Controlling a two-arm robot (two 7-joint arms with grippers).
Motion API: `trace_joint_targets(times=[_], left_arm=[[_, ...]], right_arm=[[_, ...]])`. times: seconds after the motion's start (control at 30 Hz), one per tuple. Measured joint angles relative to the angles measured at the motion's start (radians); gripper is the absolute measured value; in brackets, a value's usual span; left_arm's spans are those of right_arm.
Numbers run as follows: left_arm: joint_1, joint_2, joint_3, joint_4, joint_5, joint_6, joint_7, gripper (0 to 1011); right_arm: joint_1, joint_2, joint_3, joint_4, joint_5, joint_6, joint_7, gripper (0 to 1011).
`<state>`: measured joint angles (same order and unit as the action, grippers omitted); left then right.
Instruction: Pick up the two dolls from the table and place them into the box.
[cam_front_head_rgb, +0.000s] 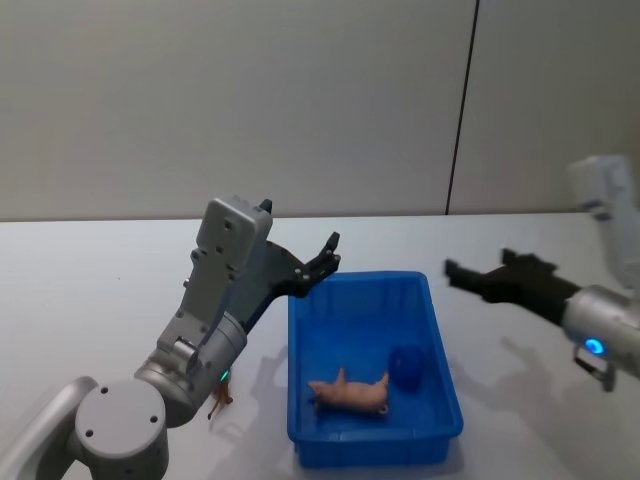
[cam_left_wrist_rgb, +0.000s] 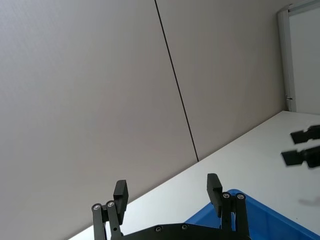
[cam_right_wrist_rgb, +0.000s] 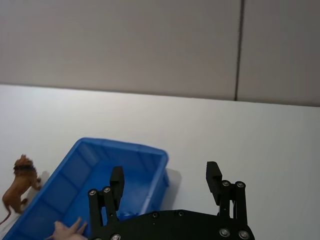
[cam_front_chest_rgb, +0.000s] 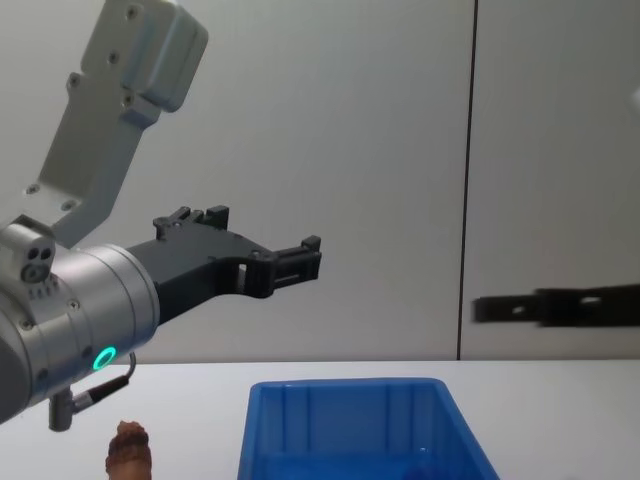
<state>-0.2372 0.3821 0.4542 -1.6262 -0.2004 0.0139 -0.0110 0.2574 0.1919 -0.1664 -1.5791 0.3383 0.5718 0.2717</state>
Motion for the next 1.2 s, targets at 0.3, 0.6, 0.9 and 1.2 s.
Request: trace_joint_targets(times=[0.3,0.6,0.9,1.2], left_arm=[[0.0,0.0,0.0,0.0,0.0,0.0,0.0,1001],[0.002,0.013,-0.013,-0.02,-0.006,0.038,-0.005,1001],[0.034,0.054,-0.038,-0.08,-0.047,0.134,0.02,1001],[0.081,0.111,-0.073,-0.154,-0.131,0.283,0.065,1001]], right_arm=[[-0.081,0.062,0.093,-0.055,0.137,-0.092,-0.076,1003],[-0.144,0.107,0.163,-0.089,0.238,-0.163,-0.118,1003],[-0.174,0.127,0.195,-0.105,0.284,-0.196,-0.138,1004],[-0.189,0.139,0.213,-0.113,0.309,-0.214,-0.148,1003]])
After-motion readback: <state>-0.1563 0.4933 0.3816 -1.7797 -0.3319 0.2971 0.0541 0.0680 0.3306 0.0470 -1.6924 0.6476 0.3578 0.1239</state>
